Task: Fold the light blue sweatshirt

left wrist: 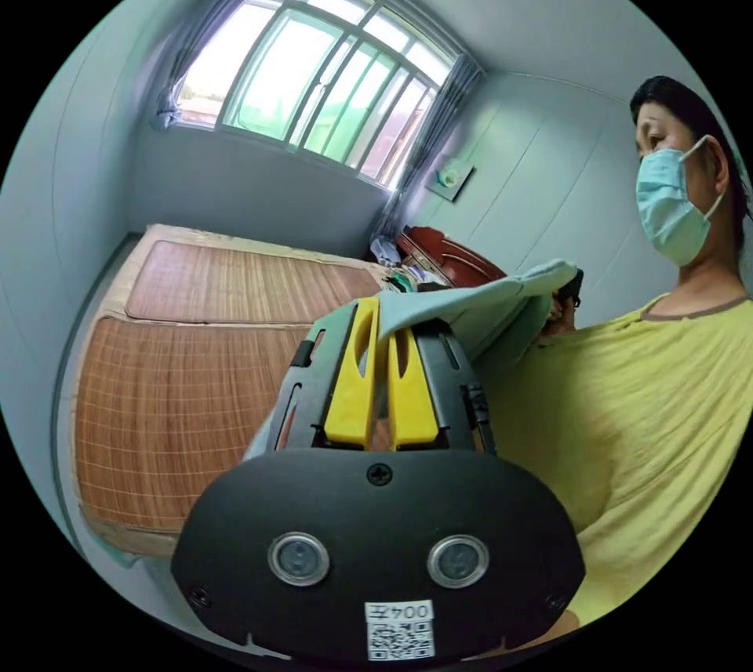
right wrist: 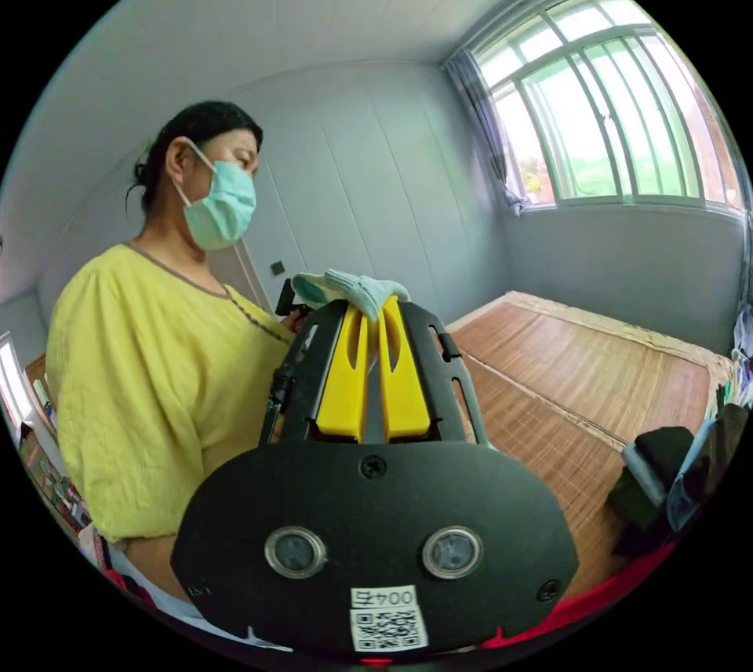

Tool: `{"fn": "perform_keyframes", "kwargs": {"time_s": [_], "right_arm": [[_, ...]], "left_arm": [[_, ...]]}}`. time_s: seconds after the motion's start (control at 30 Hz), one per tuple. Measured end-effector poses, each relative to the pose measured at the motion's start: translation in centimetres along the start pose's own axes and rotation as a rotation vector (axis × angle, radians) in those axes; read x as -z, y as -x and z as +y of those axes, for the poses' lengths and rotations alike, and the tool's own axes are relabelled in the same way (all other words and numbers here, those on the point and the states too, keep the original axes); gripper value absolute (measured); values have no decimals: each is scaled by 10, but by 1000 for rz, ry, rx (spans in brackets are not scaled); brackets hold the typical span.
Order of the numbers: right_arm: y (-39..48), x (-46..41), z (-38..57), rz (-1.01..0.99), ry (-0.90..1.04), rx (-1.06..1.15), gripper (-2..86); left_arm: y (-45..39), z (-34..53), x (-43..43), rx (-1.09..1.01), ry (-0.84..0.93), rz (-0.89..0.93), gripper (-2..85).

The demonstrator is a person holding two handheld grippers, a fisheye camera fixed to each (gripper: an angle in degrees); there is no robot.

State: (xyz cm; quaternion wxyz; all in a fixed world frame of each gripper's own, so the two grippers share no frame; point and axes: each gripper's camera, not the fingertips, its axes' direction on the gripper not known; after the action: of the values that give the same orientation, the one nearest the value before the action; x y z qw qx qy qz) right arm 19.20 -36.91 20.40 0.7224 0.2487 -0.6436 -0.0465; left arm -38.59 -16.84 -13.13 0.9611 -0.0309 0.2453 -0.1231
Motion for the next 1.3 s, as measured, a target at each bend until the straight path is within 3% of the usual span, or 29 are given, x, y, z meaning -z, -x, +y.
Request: {"fn": "perform_keyframes", "kwargs": {"time_s": [0.13,0.23,0.27,0.4,0.5,0.63,0.83,1.0,1.17,1.3], "right_arm": [[-87,-78,-32,97,109,-126,-2],[-192,-179,-55,214,319,-267,14],[-247,-221,-59,227,394,-408,37],[-358,-322,-72,490,586,-578,188],[-355,-342,-81,539,489,-544,215],[-322,-357,-51,492,433,-479,215],[-290,-390,112,440,557,-615,189],[-260,-426,301,393,706,-946,184],[-243,-452,384,370,719,-1107,188],[-267,-492,405,427,760,-1075,195]], "left_arm": [[44,-40,-36,27,84,-97,2],[125,-84,-101,47,195,-106,15],[167,-104,-135,53,266,-94,24],[310,-136,-231,299,445,-127,176],[345,-135,-229,389,343,-151,207],[339,-107,-218,336,276,-222,199],[331,56,-261,404,470,-186,185],[312,229,-323,633,596,-102,183],[302,284,-378,673,707,-169,183],[304,271,-428,537,777,-276,183]]}}
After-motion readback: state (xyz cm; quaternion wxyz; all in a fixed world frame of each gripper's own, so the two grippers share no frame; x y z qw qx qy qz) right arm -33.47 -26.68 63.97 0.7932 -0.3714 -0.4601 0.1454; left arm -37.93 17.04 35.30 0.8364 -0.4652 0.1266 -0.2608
